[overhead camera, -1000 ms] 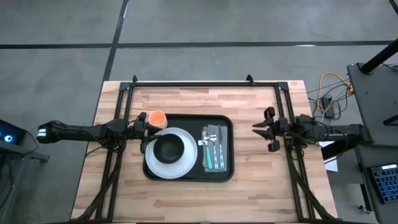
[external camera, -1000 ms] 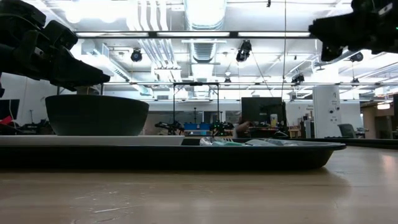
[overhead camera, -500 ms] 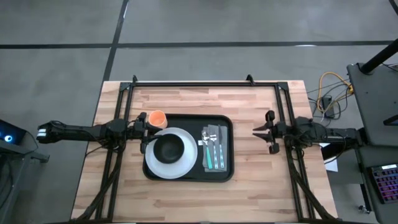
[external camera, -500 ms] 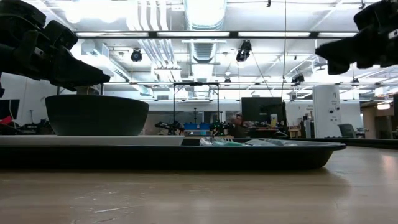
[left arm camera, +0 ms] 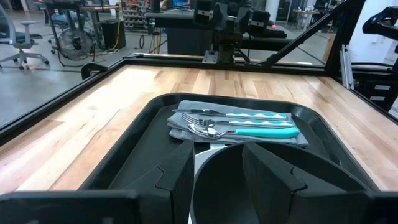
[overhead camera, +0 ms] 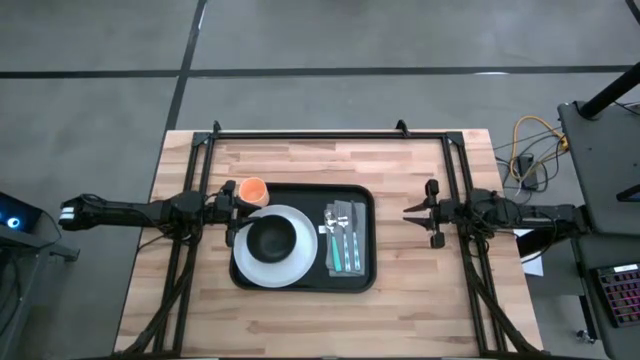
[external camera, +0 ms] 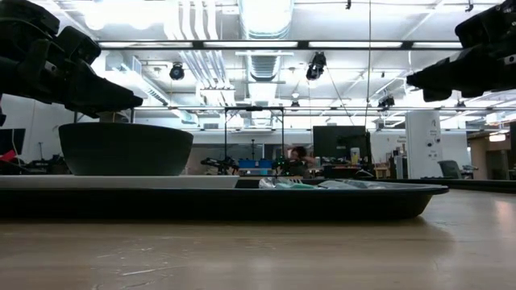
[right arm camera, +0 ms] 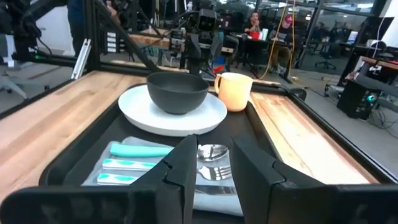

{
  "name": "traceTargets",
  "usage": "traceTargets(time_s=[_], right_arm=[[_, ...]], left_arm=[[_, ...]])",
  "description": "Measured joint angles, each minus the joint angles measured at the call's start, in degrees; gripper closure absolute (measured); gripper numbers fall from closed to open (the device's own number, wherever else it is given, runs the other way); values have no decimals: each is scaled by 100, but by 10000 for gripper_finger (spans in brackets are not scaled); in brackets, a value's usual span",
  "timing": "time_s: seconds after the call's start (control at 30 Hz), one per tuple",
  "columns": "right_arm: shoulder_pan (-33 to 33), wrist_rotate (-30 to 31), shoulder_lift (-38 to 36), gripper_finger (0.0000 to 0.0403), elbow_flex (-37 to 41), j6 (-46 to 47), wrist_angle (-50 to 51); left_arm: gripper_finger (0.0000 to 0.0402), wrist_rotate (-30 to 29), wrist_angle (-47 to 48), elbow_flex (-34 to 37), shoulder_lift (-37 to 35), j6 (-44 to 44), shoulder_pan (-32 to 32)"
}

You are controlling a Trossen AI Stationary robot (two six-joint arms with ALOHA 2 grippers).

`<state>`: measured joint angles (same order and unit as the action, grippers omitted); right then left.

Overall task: Set up tray
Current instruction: Return to Home Position

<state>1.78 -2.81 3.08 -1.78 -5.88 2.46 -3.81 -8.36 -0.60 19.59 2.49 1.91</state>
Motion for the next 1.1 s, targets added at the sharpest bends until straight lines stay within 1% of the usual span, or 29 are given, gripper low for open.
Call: traceTargets(time_s=[0.23, 0.7, 1.1], right_arm=[[0, 0, 96, 314, 0, -15, 2], [0, -2, 114, 335, 0, -15, 4], [0, -2, 114, 317, -2, -15, 4]], left_arm=[[283, 0, 2, -4, 0, 0, -2], [283, 0, 0, 0, 2, 0, 0], [283, 2, 0, 0, 0, 0, 0]])
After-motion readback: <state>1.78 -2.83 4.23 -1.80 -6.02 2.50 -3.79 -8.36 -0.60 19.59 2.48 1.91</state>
